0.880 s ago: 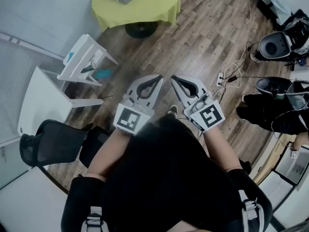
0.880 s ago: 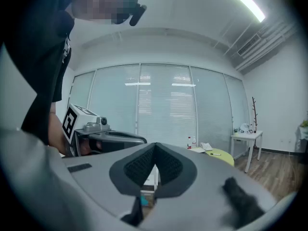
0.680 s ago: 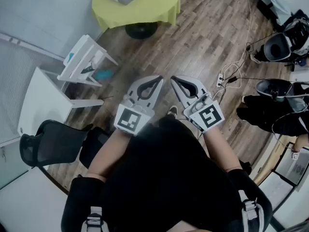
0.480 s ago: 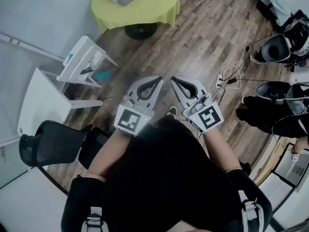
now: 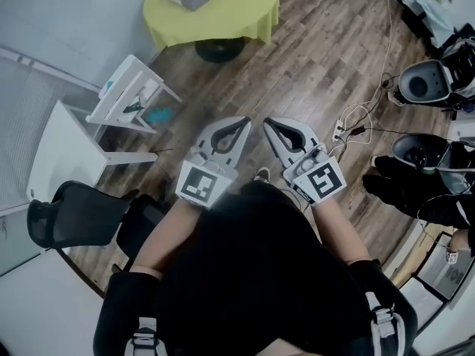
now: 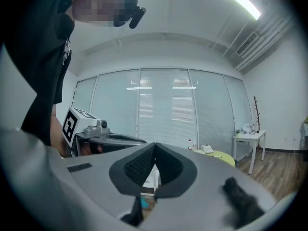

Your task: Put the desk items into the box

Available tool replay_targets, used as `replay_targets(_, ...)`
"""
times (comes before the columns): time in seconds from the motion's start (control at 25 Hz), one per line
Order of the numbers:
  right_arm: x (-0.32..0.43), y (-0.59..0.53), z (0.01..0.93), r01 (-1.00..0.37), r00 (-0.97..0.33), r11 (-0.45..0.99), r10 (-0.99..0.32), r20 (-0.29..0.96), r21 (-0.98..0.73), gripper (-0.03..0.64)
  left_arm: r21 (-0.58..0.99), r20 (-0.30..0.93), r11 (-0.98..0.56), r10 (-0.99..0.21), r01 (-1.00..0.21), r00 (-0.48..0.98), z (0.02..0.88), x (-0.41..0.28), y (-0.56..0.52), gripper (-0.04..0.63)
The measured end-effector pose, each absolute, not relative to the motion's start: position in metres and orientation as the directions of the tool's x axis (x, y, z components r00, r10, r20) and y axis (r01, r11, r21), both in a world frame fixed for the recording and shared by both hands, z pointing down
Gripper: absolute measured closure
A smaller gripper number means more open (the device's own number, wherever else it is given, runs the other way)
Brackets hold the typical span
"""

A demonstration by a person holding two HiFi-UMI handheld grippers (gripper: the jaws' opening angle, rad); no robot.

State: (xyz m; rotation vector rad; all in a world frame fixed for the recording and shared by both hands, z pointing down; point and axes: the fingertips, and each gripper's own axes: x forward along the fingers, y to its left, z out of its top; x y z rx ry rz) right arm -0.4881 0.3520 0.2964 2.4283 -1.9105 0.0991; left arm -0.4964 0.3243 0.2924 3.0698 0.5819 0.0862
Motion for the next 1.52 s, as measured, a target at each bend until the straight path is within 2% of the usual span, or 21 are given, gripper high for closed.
replay_targets(0.64, -0.434, 0.393, 0.299, -0.990, 0.136, -0.139, -0.986, 0.093, -0.024, 0.603, 0.005, 0.060, -0.962, 0.272, 0.272, 0.961, 0.290, -0.441, 0.365, 0.589)
replay_targets(0.92, -0.399, 0.370, 0.306, -0.992, 0.124, -0.127, -0.987, 0.104, -0.021, 0.603, 0.026, 0.072, -0.970, 0.245, 0.243, 0.967, 0.301, -0.411, 0.339, 0.589)
replay_targets(1.52, -0.302, 0.259, 0.303, -0.985, 0.173, -0.175, -0.976, 0.134, -0.005, 0.603, 0.035, 0.036, -0.959, 0.283, 0.282, 0.958, 0.299, -0.312, 0.230, 0.589)
